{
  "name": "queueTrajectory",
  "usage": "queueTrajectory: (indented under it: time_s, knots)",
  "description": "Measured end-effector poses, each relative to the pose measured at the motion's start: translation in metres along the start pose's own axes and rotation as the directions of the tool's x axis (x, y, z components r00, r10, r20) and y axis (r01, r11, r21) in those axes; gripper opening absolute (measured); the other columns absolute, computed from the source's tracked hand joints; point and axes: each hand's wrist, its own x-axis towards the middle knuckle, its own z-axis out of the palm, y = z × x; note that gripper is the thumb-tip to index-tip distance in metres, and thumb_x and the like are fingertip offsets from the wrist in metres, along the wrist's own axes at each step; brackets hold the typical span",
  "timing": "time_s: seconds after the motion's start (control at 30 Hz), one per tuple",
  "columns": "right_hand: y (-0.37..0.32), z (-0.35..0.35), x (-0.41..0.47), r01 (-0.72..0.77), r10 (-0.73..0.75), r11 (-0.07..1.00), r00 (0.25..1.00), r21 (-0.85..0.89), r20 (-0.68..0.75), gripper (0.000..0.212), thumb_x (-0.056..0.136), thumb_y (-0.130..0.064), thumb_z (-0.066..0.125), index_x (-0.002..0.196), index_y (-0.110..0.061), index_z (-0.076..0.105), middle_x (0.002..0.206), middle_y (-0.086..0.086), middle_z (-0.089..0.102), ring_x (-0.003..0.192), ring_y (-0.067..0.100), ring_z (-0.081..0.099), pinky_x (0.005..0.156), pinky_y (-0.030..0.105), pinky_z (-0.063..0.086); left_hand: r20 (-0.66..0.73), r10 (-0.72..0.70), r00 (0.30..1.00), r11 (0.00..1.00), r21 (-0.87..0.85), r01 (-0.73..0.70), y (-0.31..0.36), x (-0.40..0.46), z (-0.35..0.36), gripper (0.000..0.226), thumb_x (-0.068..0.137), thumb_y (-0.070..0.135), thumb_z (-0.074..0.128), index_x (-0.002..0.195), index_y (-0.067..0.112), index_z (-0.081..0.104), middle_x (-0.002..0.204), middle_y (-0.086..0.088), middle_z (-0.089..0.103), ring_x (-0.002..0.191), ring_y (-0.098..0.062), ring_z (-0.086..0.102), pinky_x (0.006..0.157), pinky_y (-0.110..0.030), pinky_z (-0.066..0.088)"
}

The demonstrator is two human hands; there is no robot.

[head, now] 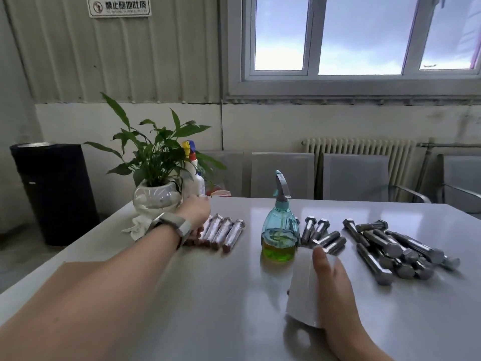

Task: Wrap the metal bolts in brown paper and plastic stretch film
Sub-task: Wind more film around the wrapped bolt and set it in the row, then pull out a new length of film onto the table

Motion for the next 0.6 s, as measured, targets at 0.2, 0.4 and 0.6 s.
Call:
queueTrajectory:
  time_s: [0.2,0.4,0.6]
  knots:
    - [0.013,0.002,0.012,0.027,-0.026,0.997,0.999,-0.077,0.019,0.073,0.053,-0.081,0.055,0.096,-0.021,0.058,0.09,0.022,0.065,0.082,0.042,0.067,0.076,0.062,0.054,-0.007,0.308,0.951,0.744,0.625,-0.236,-0.013,0.04,0.036,0.033,0.094,0.023,0.042,0.126,0.015,0.043,0.113,-0.018,0.064,0.1,-0.036,0.061,0.081,-0.037,0.05]
    - [0.022,0.0,0.019,0.03,-0.028,0.997,0.999,-0.075,0.024,0.06,0.053,-0.08,0.054,0.088,-0.031,0.059,0.088,0.017,0.067,0.083,0.04,0.067,0.078,0.061,0.053,-0.111,0.394,0.913,0.593,0.789,-0.16,-0.037,0.054,0.057,0.035,0.085,0.021,0.044,0.12,0.026,0.044,0.096,-0.01,0.066,0.085,-0.031,0.065,0.059,-0.031,0.036]
    - [0.022,0.0,0.019,0.024,-0.022,0.998,0.999,-0.059,0.043,0.053,0.051,-0.083,0.055,0.083,-0.041,0.06,0.089,0.014,0.068,0.086,0.039,0.067,0.081,0.06,0.053,-0.165,0.344,0.924,0.602,0.794,-0.082,-0.04,0.056,0.072,0.037,0.089,0.031,0.044,0.125,0.023,0.041,0.114,-0.014,0.05,0.098,-0.03,0.059,0.062,-0.033,0.034]
